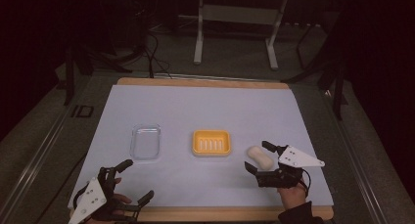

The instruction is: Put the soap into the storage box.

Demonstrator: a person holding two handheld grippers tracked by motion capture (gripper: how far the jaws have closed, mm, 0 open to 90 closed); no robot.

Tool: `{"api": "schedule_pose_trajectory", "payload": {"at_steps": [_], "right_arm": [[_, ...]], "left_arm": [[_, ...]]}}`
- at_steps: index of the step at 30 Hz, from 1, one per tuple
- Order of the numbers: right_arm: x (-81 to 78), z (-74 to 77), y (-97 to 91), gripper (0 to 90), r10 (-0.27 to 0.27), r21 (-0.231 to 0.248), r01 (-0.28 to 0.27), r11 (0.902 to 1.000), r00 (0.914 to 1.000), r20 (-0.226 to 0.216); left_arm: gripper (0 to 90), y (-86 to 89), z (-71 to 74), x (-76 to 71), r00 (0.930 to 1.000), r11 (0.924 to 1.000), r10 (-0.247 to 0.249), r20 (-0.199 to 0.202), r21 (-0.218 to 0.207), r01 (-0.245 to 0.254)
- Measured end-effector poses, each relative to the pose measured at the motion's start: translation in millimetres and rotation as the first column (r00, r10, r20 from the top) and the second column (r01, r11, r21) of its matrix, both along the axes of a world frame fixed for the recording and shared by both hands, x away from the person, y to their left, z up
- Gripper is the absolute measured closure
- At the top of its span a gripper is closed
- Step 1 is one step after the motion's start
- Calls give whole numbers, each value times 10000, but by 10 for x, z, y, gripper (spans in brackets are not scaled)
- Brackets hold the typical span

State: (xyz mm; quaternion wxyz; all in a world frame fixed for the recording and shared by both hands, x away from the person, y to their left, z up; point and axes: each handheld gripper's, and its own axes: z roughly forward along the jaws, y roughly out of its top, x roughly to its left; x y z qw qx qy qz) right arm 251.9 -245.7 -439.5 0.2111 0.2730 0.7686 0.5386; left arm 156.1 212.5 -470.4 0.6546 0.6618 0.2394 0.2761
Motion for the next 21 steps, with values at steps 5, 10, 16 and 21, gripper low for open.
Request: {"api": "schedule_pose_trajectory", "payload": {"at_steps": [5, 10, 16, 21], "right_arm": [[-21, 36, 13, 107, 343, -21, -342, 9994, 9994, 79], [-6, 57, 53, 106, 728, -292, -733, 9969, 9972, -184], [22, 57, 128, 106, 1259, -930, -1294, 9872, 9911, -422], [34, 34, 180, 106, 1367, -1660, -1520, 9743, 9855, -1002]], "left_arm": [[1, -5, 0, -4, 9999, 9999, -147, -8, 51, 147], [1, 2, 0, -10, 9999, 9999, -108, -9, 82, 108], [1, -10, -8, -10, 9999, 9995, -117, -106, 309, 120], [1, -25, -15, -9, 9997, 9988, -175, -163, 450, 183]]}}
